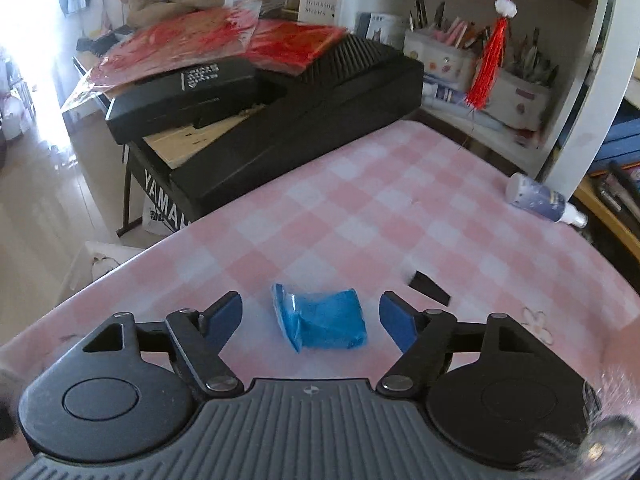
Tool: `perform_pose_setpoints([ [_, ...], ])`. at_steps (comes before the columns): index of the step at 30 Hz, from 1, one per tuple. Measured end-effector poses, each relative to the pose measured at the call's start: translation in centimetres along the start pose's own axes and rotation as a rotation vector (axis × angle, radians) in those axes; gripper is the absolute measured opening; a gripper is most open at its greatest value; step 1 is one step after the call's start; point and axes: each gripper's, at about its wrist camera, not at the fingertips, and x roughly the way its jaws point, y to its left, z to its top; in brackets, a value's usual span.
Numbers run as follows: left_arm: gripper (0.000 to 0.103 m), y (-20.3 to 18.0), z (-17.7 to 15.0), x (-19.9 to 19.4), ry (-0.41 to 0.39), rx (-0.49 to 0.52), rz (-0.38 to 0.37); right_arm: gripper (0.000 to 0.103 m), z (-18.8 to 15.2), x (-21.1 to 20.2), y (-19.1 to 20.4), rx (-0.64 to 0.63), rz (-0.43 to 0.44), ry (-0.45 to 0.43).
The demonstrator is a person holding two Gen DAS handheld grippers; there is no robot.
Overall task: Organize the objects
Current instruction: 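Grasp the white cat-print staples box with the left tool while the right tool grasps the blue object, then carry the staples box and blue object over the yellow box with both tools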
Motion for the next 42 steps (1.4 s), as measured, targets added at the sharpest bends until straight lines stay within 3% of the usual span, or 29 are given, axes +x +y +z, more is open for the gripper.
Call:
perform_pose_setpoints([
  [2, 0.055, 0.4, 0.0, -0.4, -0.003, -0.012, 0.0, 0.068, 0.0, 0.5, -0.4, 0.031, 0.017, 0.006],
  [4, 0.055, 0.5, 0.0, -0.7, -0.009, -0.02, -0.003, 0.055, -0.1, 0.7, -0.9, 0.084, 0.039, 0.004],
  [5, 0.055, 0.6, 0.0, -0.9, -0.015, -0.023, -0.006, 0.043, -0.2, 0.6, -1.0, 0.097, 0.036, -0.006],
  [7, 0.055, 0.7, 0.1, -1.4, -0.026, -0.03, -0.02, 0.039, -0.2, 0.3, -0.7, 0.085, 0.034, -0.007],
  [11, 0.055, 0.7, 0.5, -2.5, -0.057, -0.022, -0.052, 0.037, -0.4, -1.9, 0.0, 0.067, 0.032, -0.056],
  [17, 0.055, 0.9, 0.2, -4.7, -0.086, -0.003, -0.093, 0.037, -1.5, -8.6, 1.5, 0.067, 0.009, -0.151],
  [25, 0.055, 1.3, -1.4, -8.2, -0.111, 0.027, -0.175, 0.037, -5.6, -18.1, 3.2, 0.146, -0.06, -0.233],
  [34, 0.055, 1.9, -4.1, -11.7, -0.13, 0.068, -0.248, 0.037, -11.4, -25.4, 5.7, 0.278, -0.135, -0.223],
  [42, 0.055, 2.4, -7.1, -15.2, -0.139, 0.119, -0.294, 0.037, -16.0, -29.1, 9.2, 0.322, -0.198, -0.191],
])
